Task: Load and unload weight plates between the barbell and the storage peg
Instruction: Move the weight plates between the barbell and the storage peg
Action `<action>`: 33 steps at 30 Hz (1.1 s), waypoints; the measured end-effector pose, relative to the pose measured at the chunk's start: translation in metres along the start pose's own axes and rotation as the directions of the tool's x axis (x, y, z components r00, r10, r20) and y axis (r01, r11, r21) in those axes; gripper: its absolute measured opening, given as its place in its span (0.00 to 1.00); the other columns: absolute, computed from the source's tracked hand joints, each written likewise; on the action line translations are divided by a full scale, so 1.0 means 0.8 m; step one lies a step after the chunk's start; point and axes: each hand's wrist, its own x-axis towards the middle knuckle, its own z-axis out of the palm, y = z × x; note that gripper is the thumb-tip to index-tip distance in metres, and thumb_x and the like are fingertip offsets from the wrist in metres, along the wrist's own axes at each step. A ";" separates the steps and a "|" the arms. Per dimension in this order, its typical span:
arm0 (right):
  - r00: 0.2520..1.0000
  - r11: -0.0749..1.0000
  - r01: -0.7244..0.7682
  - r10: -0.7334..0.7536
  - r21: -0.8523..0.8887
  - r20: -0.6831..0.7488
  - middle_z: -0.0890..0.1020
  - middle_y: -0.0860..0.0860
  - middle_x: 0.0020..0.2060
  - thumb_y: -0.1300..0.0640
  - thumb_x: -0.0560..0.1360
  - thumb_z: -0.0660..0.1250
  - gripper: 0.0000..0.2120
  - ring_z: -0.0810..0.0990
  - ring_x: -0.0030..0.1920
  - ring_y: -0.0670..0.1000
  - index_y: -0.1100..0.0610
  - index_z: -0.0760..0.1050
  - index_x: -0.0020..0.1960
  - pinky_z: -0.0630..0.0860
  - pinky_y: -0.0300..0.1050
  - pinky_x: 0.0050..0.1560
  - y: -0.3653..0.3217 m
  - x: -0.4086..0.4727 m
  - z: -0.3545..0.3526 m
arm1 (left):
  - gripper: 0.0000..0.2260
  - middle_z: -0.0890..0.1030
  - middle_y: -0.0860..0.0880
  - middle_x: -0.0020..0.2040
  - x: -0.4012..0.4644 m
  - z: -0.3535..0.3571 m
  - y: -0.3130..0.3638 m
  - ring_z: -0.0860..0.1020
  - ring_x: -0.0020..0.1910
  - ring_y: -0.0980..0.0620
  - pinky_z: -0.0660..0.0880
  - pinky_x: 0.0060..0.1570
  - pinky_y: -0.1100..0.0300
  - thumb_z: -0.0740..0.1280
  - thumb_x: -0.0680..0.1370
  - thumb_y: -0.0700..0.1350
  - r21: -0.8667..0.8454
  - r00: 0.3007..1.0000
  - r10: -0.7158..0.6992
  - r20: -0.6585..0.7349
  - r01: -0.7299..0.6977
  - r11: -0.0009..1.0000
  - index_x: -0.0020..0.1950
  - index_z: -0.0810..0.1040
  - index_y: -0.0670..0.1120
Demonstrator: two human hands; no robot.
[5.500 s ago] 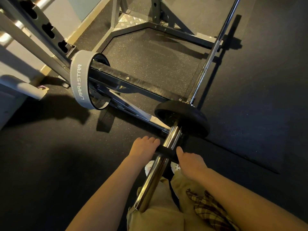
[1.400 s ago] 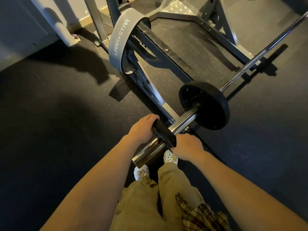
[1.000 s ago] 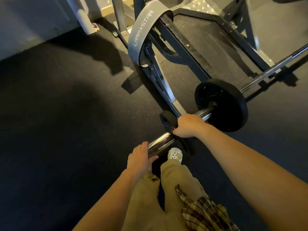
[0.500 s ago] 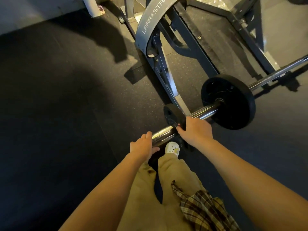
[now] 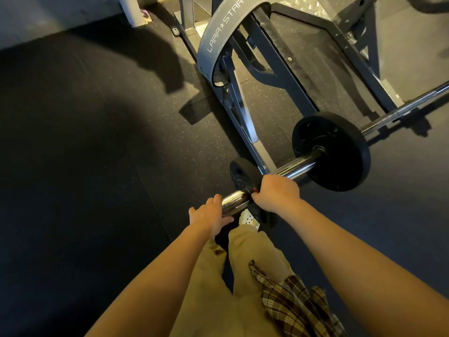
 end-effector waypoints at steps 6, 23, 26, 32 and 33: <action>0.998 0.992 0.063 -0.063 -0.108 0.005 0.76 0.51 0.38 0.44 0.77 0.63 0.15 0.77 0.43 0.52 0.56 0.75 0.50 0.71 0.44 0.42 -0.027 0.038 -0.025 | 0.29 0.70 0.47 0.69 -0.008 0.002 -0.003 0.73 0.64 0.45 0.66 0.65 0.42 0.67 0.78 0.54 0.024 1.000 -0.010 -0.012 0.011 1.000 0.74 0.57 0.50; 0.994 0.965 0.107 -0.096 0.241 -0.058 0.80 0.49 0.48 0.47 0.75 0.69 0.16 0.80 0.51 0.51 0.52 0.69 0.56 0.76 0.46 0.50 0.016 -0.034 0.024 | 0.28 0.61 0.47 0.75 0.036 -0.109 0.081 0.62 0.73 0.43 0.50 0.73 0.36 0.71 0.74 0.43 0.501 0.888 0.451 -0.092 -0.350 0.791 0.71 0.66 0.54; 0.994 0.944 0.102 -0.106 0.315 -0.005 0.79 0.48 0.48 0.47 0.74 0.70 0.16 0.79 0.51 0.50 0.51 0.70 0.56 0.76 0.46 0.50 0.026 -0.040 0.031 | 0.12 0.74 0.48 0.59 0.050 -0.104 0.091 0.73 0.62 0.45 0.65 0.67 0.44 0.70 0.74 0.42 0.485 0.884 0.464 -0.062 -0.380 0.788 0.55 0.73 0.51; 0.992 0.895 -0.038 -0.018 0.445 0.121 0.77 0.48 0.54 0.49 0.71 0.73 0.24 0.78 0.56 0.50 0.50 0.68 0.63 0.77 0.48 0.54 0.036 -0.051 0.059 | 0.11 0.76 0.47 0.55 0.059 -0.098 0.080 0.76 0.55 0.46 0.74 0.57 0.52 0.71 0.73 0.40 0.359 0.910 0.405 -0.089 -0.350 0.865 0.53 0.74 0.48; 0.991 0.900 -0.064 0.007 0.430 0.131 0.78 0.48 0.55 0.49 0.72 0.73 0.23 0.78 0.56 0.51 0.51 0.68 0.63 0.77 0.48 0.54 0.036 -0.052 0.063 | 0.11 0.75 0.47 0.56 0.058 -0.097 0.077 0.76 0.55 0.47 0.73 0.57 0.52 0.71 0.73 0.39 0.303 0.913 0.395 -0.103 -0.350 0.886 0.52 0.74 0.48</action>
